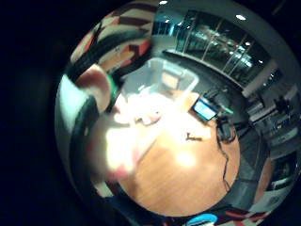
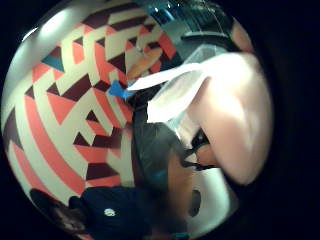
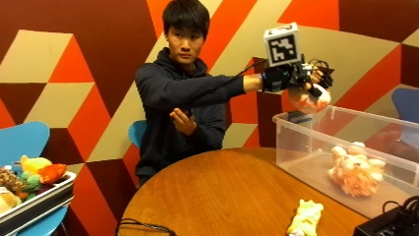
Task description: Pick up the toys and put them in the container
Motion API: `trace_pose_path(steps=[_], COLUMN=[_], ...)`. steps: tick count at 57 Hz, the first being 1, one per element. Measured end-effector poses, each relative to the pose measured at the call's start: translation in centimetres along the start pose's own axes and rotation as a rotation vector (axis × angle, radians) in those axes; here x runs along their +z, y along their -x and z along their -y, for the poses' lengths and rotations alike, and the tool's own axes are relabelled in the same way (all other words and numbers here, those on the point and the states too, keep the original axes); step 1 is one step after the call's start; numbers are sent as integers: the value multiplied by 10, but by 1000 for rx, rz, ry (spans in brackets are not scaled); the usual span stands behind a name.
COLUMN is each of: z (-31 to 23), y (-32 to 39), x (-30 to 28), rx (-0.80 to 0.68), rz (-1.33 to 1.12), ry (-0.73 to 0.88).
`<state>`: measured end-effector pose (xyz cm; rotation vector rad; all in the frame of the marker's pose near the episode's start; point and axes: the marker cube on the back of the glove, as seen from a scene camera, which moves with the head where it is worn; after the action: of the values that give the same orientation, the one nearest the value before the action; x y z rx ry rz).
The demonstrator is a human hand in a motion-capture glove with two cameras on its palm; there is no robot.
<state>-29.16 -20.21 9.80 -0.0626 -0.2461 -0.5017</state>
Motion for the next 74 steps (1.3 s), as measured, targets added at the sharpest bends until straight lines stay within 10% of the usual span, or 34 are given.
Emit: trace_pose_path(steps=[7,24,43,74], z=[-2,-37,-94,-26], y=[37,-59,-226,-283], x=[46,17,64,161], rx=[-59,23,343,331], rz=[61,257,-94,-349], ry=[198,21,310,589])
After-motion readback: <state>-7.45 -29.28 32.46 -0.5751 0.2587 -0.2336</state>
